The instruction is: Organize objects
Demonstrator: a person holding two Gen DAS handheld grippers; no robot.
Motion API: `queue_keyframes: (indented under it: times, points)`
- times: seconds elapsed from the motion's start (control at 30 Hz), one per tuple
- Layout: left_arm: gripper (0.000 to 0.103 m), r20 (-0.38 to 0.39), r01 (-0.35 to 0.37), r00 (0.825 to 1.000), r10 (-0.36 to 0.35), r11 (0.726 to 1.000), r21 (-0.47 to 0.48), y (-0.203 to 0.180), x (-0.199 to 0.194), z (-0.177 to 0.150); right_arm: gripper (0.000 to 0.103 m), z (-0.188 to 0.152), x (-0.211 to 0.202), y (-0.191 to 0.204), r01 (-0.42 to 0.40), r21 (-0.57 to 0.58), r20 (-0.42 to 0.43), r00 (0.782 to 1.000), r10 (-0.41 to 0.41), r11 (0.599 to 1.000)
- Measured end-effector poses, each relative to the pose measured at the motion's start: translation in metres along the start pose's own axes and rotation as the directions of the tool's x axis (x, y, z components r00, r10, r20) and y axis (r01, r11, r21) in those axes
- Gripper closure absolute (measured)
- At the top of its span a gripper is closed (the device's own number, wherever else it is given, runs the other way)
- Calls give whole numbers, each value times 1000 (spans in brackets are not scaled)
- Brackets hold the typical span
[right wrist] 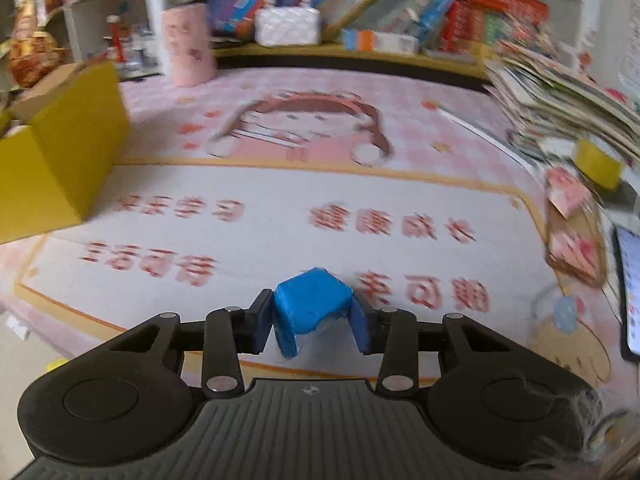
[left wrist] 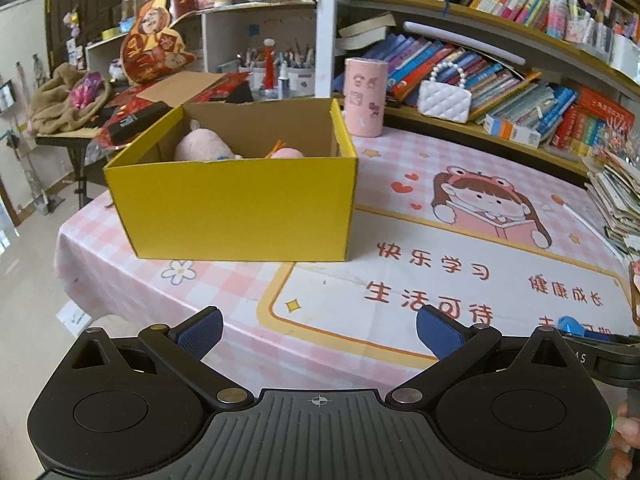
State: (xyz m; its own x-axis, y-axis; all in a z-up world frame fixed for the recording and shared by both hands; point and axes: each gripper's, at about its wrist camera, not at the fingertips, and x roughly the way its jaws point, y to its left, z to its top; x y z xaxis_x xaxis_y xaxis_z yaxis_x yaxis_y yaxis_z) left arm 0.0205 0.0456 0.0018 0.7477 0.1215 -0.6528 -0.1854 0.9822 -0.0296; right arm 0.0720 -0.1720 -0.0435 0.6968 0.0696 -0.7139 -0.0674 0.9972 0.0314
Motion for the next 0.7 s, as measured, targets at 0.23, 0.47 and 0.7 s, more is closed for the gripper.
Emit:
queue_keyframes:
  times: [0.23, 0.47, 0.7]
  points:
    - [0, 28, -77, 996, 79, 996, -54, 22, -9, 3, 66, 10, -12, 49, -163, -123, 21, 986, 167, 979]
    - [0, 37, -166, 984, 172, 976, -141, 65, -22, 1, 66, 18, -21, 109, -273, -239, 24, 958, 287, 932]
    - [0, 41, -219, 972, 232, 952, -214, 106, -34, -4, 66, 62, -30, 170, -324, -296, 123, 920, 373, 898]
